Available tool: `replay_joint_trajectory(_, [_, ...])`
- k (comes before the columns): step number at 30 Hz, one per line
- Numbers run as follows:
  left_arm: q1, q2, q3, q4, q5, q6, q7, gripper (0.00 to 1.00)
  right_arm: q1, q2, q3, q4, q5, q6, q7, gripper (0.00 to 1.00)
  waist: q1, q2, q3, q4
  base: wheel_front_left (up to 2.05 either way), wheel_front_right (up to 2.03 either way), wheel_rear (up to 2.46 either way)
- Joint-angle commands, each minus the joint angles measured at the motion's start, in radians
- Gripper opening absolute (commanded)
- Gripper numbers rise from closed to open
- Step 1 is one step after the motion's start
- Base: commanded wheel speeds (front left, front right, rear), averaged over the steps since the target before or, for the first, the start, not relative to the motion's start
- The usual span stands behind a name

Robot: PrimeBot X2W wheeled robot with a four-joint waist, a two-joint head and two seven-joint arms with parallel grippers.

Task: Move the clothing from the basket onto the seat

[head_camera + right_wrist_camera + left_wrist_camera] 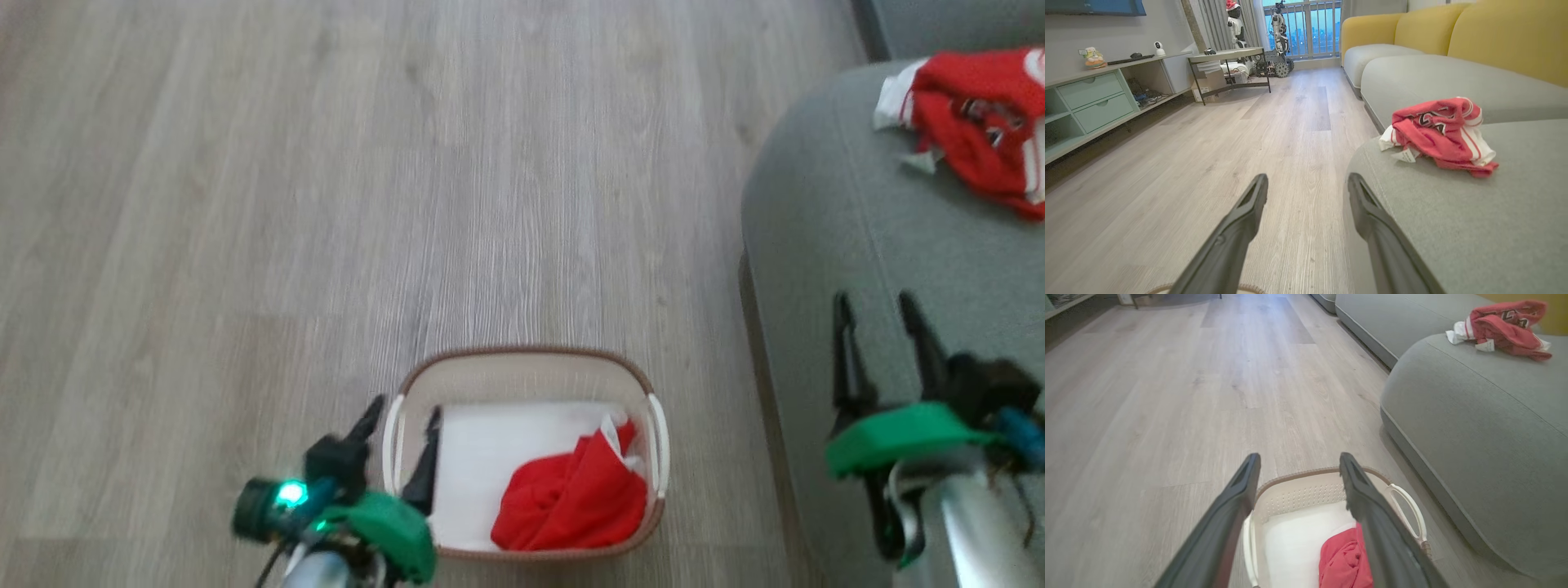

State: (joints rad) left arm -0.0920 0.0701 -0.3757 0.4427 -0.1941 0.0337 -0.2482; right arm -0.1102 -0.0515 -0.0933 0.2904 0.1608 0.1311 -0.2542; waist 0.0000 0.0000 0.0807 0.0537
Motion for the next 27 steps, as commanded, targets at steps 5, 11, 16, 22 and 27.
replay_joint_trajectory(5, [-0.161,-0.017,-0.072,0.115,0.006,-0.034,-0.008,1.0,-0.107,0.001,-0.026,-0.092,-0.024,0.0,-0.007,1.0,0.0,0.0,0.143,-0.034,0.0,0.0,0.0])
replay_joint_trajectory(11, [-0.308,-0.019,-0.254,0.265,-0.083,-0.037,-0.01,1.0,-0.191,0.001,-0.036,-0.177,-0.05,0.0,-0.007,1.0,0.0,0.0,0.297,-0.093,0.0,0.0,0.0])
replay_joint_trajectory(16, [-0.406,-0.02,-0.391,0.352,-0.153,-0.035,0.002,1.0,-0.246,0.001,-0.039,-0.234,-0.072,0.0,-0.007,1.0,0.0,0.0,0.399,-0.125,0.0,0.0,0.0])
replay_joint_trajectory(22, [-0.51,-0.02,-0.534,0.434,-0.22,-0.035,0.025,1.0,-0.296,0.001,-0.018,-0.284,-0.076,0.0,-0.008,1.0,0.0,0.0,0.521,-0.156,0.0,0.0,0.0])
replay_joint_trajectory(27, [-0.575,-0.02,-0.619,0.476,-0.278,-0.025,0.046,1.0,-0.33,0.001,0.0,-0.317,-0.08,0.0,-0.008,1.0,0.0,0.0,0.607,-0.176,0.0,0.0,0.0])
